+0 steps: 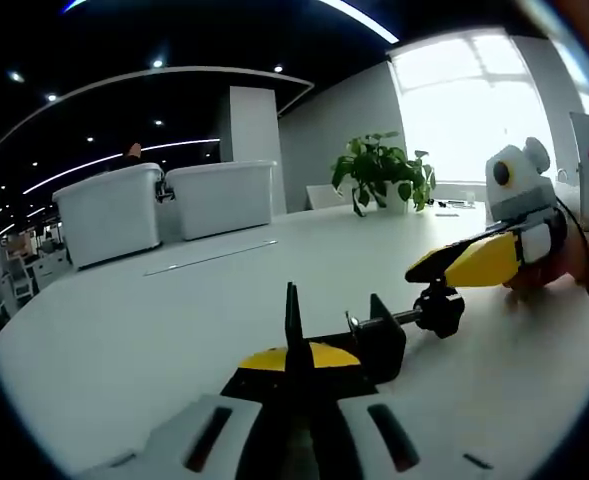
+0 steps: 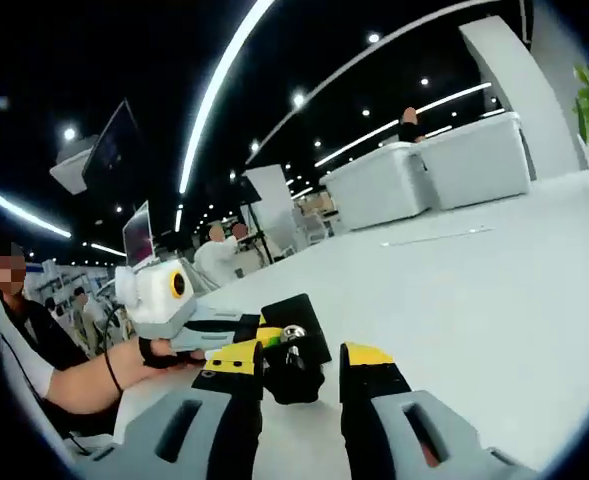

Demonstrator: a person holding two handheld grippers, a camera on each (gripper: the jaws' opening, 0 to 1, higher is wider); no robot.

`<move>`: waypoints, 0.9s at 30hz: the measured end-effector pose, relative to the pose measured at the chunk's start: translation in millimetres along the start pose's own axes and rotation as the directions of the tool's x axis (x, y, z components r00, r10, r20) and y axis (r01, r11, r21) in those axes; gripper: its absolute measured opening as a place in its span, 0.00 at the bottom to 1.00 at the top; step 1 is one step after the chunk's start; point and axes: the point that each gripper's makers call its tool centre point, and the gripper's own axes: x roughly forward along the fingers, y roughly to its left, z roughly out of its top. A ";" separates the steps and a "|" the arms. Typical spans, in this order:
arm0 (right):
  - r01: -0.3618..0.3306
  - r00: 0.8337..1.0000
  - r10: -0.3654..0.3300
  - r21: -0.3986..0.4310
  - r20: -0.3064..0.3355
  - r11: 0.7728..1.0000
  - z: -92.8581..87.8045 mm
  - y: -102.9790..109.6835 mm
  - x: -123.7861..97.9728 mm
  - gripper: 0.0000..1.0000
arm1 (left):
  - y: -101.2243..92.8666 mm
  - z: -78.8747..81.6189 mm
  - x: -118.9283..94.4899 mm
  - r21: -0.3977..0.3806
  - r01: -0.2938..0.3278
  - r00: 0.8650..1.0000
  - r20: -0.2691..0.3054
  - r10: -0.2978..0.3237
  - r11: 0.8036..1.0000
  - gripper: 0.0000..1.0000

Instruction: Clamp the fixed fixture on the desktop, loosen the retaining clip, secure it to the edge of the desk, and tighten the retaining clip.

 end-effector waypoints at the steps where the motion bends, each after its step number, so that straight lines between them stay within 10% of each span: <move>1: -0.002 1.000 0.002 -0.004 -0.009 1.000 -2.3 2.2 0.7 0.29 | 0.0 0.1 -0.1 0.001 -0.001 1.000 0.000 0.001 1.000 0.05; 14: -0.019 0.996 0.023 0.049 -0.082 0.999 -15.9 7.1 6.9 0.25 | 0.1 -0.2 -0.1 0.001 0.000 1.000 0.000 0.000 1.000 0.05; 20: -0.026 0.999 0.022 -0.096 -0.047 0.995 -13.8 9.9 6.8 0.25 | 2.2 -1.4 -0.8 0.001 -0.001 1.000 0.001 0.001 1.000 0.05; 24: -0.007 1.000 -0.003 -0.368 -0.026 0.930 -12.1 15.2 6.6 0.25 | 1.1 -1.8 -2.1 0.003 -0.001 1.000 0.002 0.001 1.000 0.05; 27: 0.017 0.999 -0.030 -0.555 -0.015 0.832 -13.7 18.5 7.2 0.25 | -0.4 -1.7 -3.2 0.007 -0.001 1.000 0.004 0.001 1.000 0.05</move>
